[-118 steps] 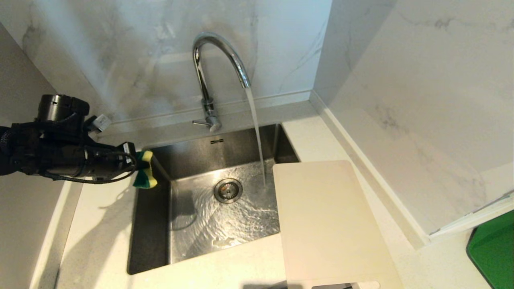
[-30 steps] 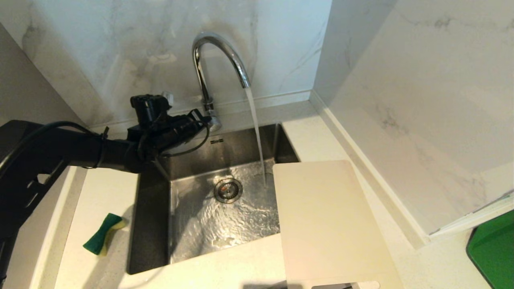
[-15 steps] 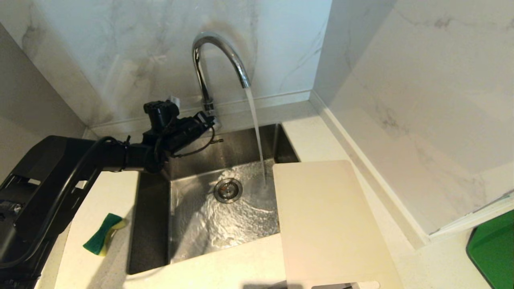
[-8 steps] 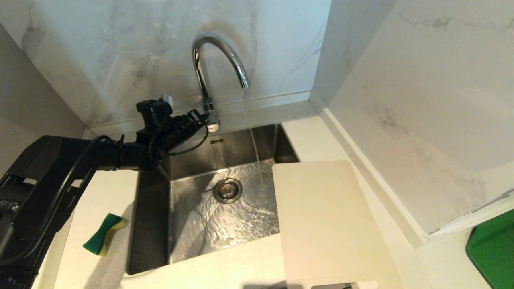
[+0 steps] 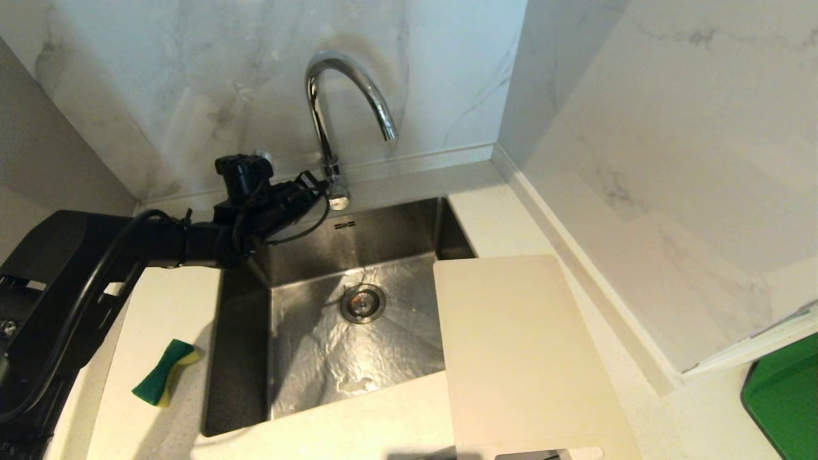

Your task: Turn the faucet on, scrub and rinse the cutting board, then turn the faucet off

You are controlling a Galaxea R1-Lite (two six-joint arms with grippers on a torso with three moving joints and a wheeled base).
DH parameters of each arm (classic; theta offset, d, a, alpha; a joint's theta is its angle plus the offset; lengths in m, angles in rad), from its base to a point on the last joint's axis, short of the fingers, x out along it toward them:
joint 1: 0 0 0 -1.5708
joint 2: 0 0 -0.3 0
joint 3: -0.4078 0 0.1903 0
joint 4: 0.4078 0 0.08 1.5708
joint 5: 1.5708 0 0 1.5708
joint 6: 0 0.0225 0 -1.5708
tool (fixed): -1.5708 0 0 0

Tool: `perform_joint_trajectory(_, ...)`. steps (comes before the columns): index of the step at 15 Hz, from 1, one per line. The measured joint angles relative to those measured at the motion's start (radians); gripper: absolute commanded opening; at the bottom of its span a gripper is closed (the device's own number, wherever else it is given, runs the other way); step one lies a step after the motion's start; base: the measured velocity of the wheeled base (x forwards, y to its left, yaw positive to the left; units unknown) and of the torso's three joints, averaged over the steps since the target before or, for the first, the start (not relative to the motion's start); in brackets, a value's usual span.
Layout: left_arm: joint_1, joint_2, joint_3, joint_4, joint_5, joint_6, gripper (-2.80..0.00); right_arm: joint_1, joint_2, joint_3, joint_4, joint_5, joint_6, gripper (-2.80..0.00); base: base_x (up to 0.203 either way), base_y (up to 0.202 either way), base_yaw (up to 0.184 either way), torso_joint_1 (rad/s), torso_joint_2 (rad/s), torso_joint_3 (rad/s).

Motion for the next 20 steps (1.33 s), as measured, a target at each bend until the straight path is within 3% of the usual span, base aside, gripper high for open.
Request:
perform_joint_trajectory(4, -0.053, -0.095, 0.021, 0.075, -0.001, 0.001, -2.80, 0.000, 0.000, 0.000, 0.000, 0.000, 0.000, -2.80, 0.000, 0.000, 0.000, 0.000, 0.00, 0.000)
perform_joint_trajectory(9, -0.070, -0.283, 0.112, 0.179, -0.002, 0.052, -2.80, -0.001, 0.000, 0.000, -0.001, 0.000, 0.000, -2.80, 0.000, 0.000, 0.000, 0.000, 0.00, 0.000)
perform_joint_trajectory(11, -0.071, -0.386, 0.217, 0.241, -0.001, 0.144, -2.80, 0.000, 0.000, 0.000, 0.000, 0.000, 0.000, -2.80, 0.000, 0.000, 0.000, 0.000, 0.00, 0.000)
perform_joint_trajectory(13, -0.042, -0.478, 0.307, 0.278, 0.033, 0.293, -2.80, 0.000, 0.000, 0.000, 0.000, 0.000, 0.000, -2.80, 0.000, 0.000, 0.000, 0.000, 0.00, 0.000)
perform_joint_trajectory(17, 0.096, -0.656, 0.456, 0.351, 0.100, 0.532, -2.80, -0.001, 0.000, 0.000, -0.001, 0.000, 0.000, -2.80, 0.000, 0.000, 0.000, 0.000, 0.00, 0.000)
perform_joint_trajectory(20, 0.212, -0.794, 0.610, 0.359, 0.088, 0.577, -2.80, -0.001, 0.000, 0.000, -0.001, 0.000, -0.001, -2.80, 0.000, 0.000, 0.000, 0.000, 0.00, 0.000)
